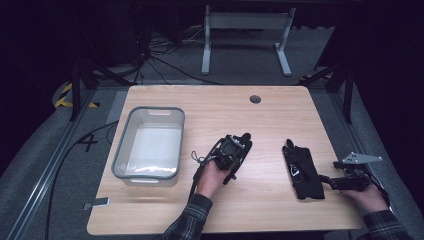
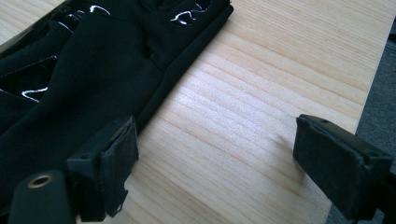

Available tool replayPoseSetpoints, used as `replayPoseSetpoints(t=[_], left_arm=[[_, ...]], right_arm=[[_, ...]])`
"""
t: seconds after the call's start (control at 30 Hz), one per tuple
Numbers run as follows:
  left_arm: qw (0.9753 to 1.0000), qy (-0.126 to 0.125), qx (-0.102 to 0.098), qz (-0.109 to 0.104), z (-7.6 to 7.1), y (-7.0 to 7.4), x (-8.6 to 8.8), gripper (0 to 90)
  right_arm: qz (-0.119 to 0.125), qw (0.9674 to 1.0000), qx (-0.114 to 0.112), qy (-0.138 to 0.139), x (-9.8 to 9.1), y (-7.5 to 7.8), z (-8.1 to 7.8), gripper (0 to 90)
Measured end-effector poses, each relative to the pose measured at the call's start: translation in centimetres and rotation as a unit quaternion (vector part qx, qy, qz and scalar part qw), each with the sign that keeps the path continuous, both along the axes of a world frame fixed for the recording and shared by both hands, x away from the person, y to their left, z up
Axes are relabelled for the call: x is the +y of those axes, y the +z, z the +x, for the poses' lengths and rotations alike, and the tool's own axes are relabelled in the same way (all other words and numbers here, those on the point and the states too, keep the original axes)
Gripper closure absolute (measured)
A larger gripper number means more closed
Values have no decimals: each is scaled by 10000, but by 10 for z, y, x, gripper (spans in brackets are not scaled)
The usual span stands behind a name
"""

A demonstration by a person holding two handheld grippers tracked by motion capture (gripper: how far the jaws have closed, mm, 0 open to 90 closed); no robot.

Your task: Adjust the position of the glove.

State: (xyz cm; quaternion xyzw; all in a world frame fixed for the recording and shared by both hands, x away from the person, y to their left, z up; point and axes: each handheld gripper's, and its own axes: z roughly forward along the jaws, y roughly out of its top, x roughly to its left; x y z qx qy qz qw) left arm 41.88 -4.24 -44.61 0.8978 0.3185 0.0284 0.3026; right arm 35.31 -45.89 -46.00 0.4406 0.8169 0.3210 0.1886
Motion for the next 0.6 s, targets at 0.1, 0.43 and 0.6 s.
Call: replayPoseSetpoints(t=[0.1,0.43,0.6], left_arm=[[9999,-117,31,-44,-4,0,-6,898],[9976,-632,189,-190,-27,-1,-34,898],[9965,-779,218,-223,-31,-1,-41,897]], right_arm=[[-5,10000,-4,1,0,0,0,145],[-10,10000,3,9,0,0,0,145],[-10,10000,2,13,0,0,0,145]])
